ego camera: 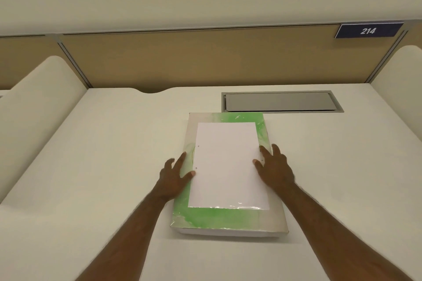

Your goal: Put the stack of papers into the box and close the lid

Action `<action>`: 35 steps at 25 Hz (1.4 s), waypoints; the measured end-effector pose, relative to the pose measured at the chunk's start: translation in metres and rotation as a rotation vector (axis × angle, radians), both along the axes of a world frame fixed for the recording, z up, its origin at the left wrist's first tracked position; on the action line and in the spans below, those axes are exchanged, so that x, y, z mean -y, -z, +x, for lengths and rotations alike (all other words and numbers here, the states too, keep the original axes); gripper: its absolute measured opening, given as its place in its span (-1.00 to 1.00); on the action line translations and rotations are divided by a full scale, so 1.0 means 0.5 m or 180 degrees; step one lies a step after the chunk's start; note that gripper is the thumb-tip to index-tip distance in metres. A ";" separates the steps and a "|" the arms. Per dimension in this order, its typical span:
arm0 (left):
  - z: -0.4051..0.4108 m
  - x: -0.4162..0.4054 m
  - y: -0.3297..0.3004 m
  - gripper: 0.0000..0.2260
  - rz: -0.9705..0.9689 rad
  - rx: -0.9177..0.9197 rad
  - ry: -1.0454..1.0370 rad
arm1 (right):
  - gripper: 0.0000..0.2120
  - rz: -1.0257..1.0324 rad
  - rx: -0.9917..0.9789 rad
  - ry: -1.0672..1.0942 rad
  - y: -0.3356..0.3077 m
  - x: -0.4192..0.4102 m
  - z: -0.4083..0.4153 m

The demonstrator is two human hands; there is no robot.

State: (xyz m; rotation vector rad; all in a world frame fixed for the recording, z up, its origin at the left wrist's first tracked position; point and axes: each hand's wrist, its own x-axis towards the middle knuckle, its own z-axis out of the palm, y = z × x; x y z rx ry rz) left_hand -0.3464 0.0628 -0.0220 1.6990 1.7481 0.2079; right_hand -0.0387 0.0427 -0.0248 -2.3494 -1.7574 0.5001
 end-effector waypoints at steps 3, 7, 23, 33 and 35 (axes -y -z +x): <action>0.033 -0.052 -0.003 -0.26 0.0338 -0.0723 0.0530 | -0.37 0.0117 0.0355 -0.0675 0.000 -0.051 0.010; 0.071 -0.109 0.003 -0.23 0.0357 -0.0986 0.0820 | -0.31 -0.0011 0.0484 -0.0939 0.004 -0.103 0.024; 0.089 -0.113 0.057 -0.24 0.0823 -0.1028 0.0750 | -0.20 0.0090 0.0452 -0.0771 0.049 -0.100 -0.001; 0.086 -0.104 0.030 -0.25 0.0618 -0.1199 0.0828 | -0.21 -0.0035 0.0357 -0.0716 0.030 -0.101 0.004; 0.089 -0.092 0.014 -0.26 0.0752 -0.1208 0.0887 | -0.23 0.0116 0.0466 -0.0832 0.018 -0.098 -0.001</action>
